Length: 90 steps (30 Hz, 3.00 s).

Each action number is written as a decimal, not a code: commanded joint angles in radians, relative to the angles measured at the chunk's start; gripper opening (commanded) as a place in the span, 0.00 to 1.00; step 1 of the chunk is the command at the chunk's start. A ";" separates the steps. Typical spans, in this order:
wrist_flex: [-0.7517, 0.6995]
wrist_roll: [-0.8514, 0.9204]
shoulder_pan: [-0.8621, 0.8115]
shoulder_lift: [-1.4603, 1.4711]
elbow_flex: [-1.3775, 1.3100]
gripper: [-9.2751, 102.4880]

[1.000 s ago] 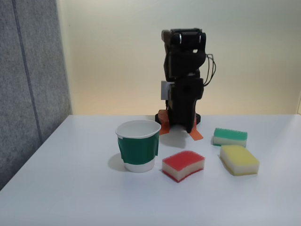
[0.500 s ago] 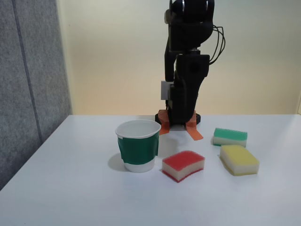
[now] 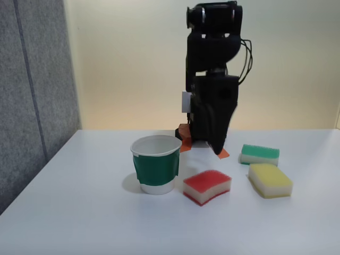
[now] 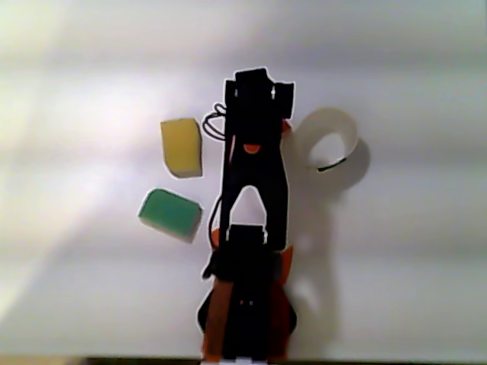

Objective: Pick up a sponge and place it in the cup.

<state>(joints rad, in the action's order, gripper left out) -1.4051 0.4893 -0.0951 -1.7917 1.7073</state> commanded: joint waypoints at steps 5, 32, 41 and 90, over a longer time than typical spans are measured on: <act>0.055 0.114 -0.029 0.074 -0.064 0.08; 0.120 0.437 -0.002 0.029 0.091 0.37; 0.187 0.403 0.002 0.107 0.064 0.42; -0.118 -0.008 0.006 -0.051 -0.275 0.08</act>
<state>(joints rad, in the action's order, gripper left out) -1.5125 0.4924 -0.0568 -1.7564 1.4803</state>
